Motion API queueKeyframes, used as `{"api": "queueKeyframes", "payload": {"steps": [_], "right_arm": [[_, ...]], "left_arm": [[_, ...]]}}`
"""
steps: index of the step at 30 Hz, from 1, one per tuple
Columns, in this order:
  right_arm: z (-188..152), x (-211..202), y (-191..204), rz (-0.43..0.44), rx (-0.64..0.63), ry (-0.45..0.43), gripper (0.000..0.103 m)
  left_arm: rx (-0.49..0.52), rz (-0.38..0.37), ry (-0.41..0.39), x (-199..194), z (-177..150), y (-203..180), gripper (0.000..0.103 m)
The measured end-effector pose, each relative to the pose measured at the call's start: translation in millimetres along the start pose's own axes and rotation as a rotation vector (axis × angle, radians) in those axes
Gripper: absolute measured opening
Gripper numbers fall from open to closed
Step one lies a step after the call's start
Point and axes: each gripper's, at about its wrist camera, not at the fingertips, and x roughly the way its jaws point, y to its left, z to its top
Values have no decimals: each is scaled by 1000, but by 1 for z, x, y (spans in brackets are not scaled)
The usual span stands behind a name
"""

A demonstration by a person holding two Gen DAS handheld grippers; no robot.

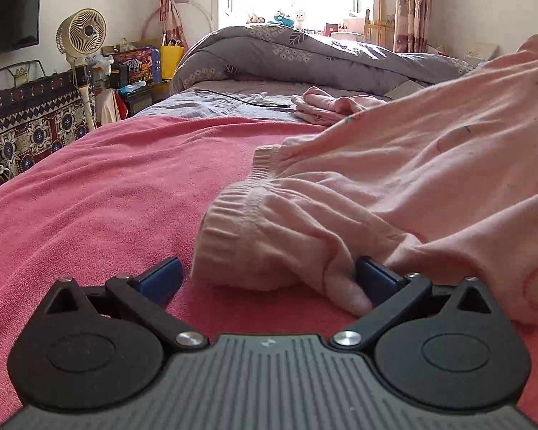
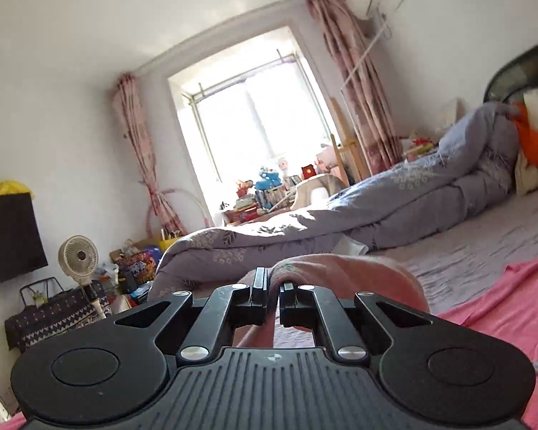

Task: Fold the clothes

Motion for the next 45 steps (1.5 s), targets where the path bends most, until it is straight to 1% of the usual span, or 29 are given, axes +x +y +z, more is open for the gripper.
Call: {"api": "queueKeyframes", "payload": {"steps": [2, 4, 5, 7, 9, 10, 11, 12, 13, 14, 15, 16, 18, 20, 22, 25, 26, 27, 29, 30, 31, 32, 33, 35, 38, 40, 41, 44, 45], "right_arm": [[-4, -18, 3, -39, -80, 38, 13], [-25, -22, 1, -112, -157, 136, 26], [-38, -22, 0, -138, -182, 192, 29], [-65, -23, -3, -190, -231, 303, 41], [-87, -25, -5, -191, -216, 382, 49], [-95, -30, 0, -196, -231, 392, 56], [-103, -35, 6, -202, -248, 401, 59], [-105, -36, 18, -174, -282, 385, 66], [-105, -37, 30, -143, -317, 366, 77], [-106, -38, 43, -112, -351, 348, 83], [-104, -29, 55, -69, -379, 334, 93], [-104, -16, 68, -17, -395, 333, 97], [-107, 23, 98, 99, -398, 381, 97], [-115, 66, 131, 208, -399, 444, 97], [-137, 112, 164, 273, -408, 529, 97], [-171, 170, 203, 257, -447, 621, 97], [-179, 186, 210, 240, -453, 642, 96], [-185, 195, 212, 248, -435, 670, 96], [-195, 214, 214, 269, -393, 729, 84], [-198, 213, 216, 265, -393, 718, 73], [-198, 210, 219, 284, -405, 714, 48], [-196, 206, 221, 312, -410, 712, 35], [-188, 200, 222, 313, -397, 686, 13], [-172, 185, 225, 310, -370, 630, 12], [-120, 155, 229, 345, -291, 492, 12], [-88, 125, 230, 432, -228, 441, 12], [-75, 98, 232, 506, -227, 414, 12], [-73, 24, 241, 705, -327, 451, 12], [-83, 4, 242, 763, -357, 502, 12]], "left_arm": [[-1, 4, -6, -2, -1, 0, 103], [-18, 1, -24, -6, -2, 2, 103], [-36, -5, -37, -9, -3, 5, 103], [-102, -35, -64, -15, -5, 16, 103], [-206, -83, -81, -19, -8, 34, 103], [-252, -106, -91, -22, -9, 42, 103], [-284, -118, -98, -24, -10, 47, 103], [-305, -121, -99, -28, -12, 52, 103], [-311, -116, -100, -31, -13, 55, 103], [-293, -99, -99, -35, -14, 56, 103], [-276, -82, -97, -39, -15, 56, 103], [-257, -64, -98, -43, -16, 56, 103], [-223, -30, -104, -52, -19, 56, 103], [-211, -16, -102, -62, -24, 60, 103], [-231, -15, -101, -72, -28, 70, 103], [-276, -40, -96, -82, -35, 86, 102], [-282, -51, -94, -84, -38, 91, 102], [-285, -60, -96, -85, -40, 95, 102], [-286, -67, -107, -84, -43, 99, 102], [-286, -70, -112, -83, -44, 100, 102], [-286, -69, -116, -82, -44, 101, 102], [-283, -63, -119, -81, -44, 100, 102], [-280, -57, -122, -80, -43, 99, 102], [-282, -52, -126, -78, -42, 98, 102], [-308, -60, -135, -80, -42, 103, 102], [-329, -64, -144, -82, -42, 108, 102], [-345, -60, -151, -84, -42, 113, 102], [-408, -57, -160, -89, -40, 133, 102], [-432, -61, -160, -90, -39, 139, 102]]}}
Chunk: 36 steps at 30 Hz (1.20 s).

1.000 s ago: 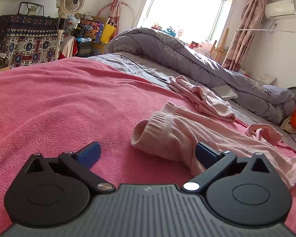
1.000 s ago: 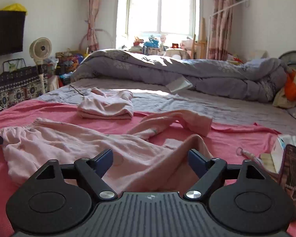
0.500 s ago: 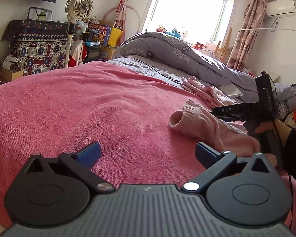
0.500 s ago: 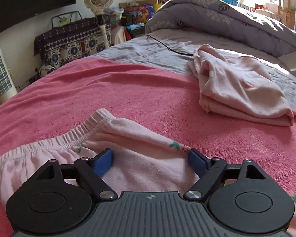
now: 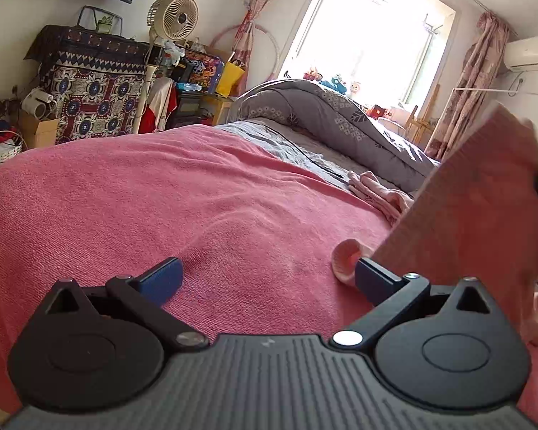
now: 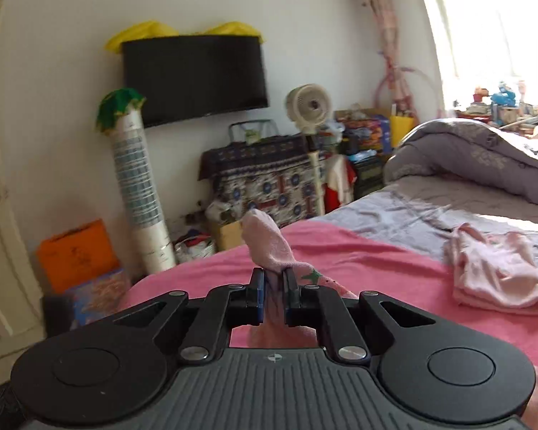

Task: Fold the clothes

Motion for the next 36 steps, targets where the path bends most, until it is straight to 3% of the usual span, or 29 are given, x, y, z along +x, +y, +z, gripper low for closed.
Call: {"api": "queueKeyframes", "payload": {"steps": [4, 6, 8, 10, 13, 17, 20, 21, 24, 29, 31, 33, 34, 36], "right_arm": [[-72, -3, 52, 203, -30, 310, 15], [-101, -5, 68, 230, -68, 425, 19], [-109, -12, 71, 201, -98, 462, 33], [-95, -26, 61, 169, -98, 400, 59], [-61, -50, 29, 97, -112, 226, 83], [-35, -50, -23, -258, -95, 122, 83], [-43, -51, -64, -411, -9, 101, 83], [-48, -54, -74, -435, 27, 96, 83], [-69, -68, -104, -486, 142, 87, 83], [-97, -88, -122, -525, 201, 89, 83], [-104, -96, -126, -529, 214, 86, 84], [-109, -95, -129, -534, 226, 85, 85], [-111, -94, -130, -535, 237, 82, 85], [-114, -93, -134, -532, 265, 75, 85]], "left_arm": [[-73, -30, 11, 1, 11, 9, 102], [-53, -29, 18, 4, 13, 6, 102], [-26, -36, 39, 9, 13, -1, 102], [-4, -72, 71, 16, 11, -10, 102], [20, -147, 154, 33, 13, -21, 103], [151, -116, 248, 70, 16, -47, 103], [315, -57, 250, 88, 6, -73, 102], [346, -68, 245, 90, 3, -79, 101], [347, -149, 238, 88, -2, -90, 81], [262, -200, 181, 60, 8, -82, 77], [268, -299, 185, 48, 15, -81, 79], [285, -349, 211, 48, 19, -86, 79], [296, -356, 224, 50, 20, -89, 79], [313, -302, 261, 63, 18, -95, 79]]}}
